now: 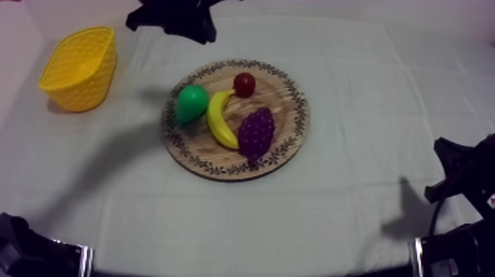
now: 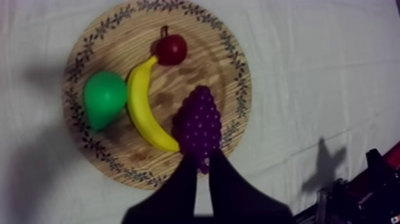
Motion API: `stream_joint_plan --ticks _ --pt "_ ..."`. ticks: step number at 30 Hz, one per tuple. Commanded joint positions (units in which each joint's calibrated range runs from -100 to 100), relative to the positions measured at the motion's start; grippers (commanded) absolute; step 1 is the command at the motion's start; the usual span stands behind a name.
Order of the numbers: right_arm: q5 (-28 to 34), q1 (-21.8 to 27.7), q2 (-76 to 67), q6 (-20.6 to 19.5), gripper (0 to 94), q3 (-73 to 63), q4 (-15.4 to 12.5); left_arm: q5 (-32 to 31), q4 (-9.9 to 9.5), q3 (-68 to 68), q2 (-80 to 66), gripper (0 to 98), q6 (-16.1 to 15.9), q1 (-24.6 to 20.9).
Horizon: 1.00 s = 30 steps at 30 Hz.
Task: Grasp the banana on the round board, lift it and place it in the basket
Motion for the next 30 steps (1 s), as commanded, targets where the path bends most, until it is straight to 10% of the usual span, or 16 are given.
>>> stream_joint_plan --ticks 1,8,30 --pt "-0.09 -0.04 -0.01 0.01 0.4 0.04 0.0 0.06 0.47 0.0 -0.2 29.8 -0.52 0.06" --pt "-0.09 -0.04 -0.01 0.01 0.4 0.04 0.0 0.06 2.71 0.44 -0.78 54.1 -2.52 -1.19" --pt "-0.09 -0.04 -0.01 0.01 0.4 0.04 0.0 -10.12 6.29 11.2 18.91 54.7 -6.1 -2.62"
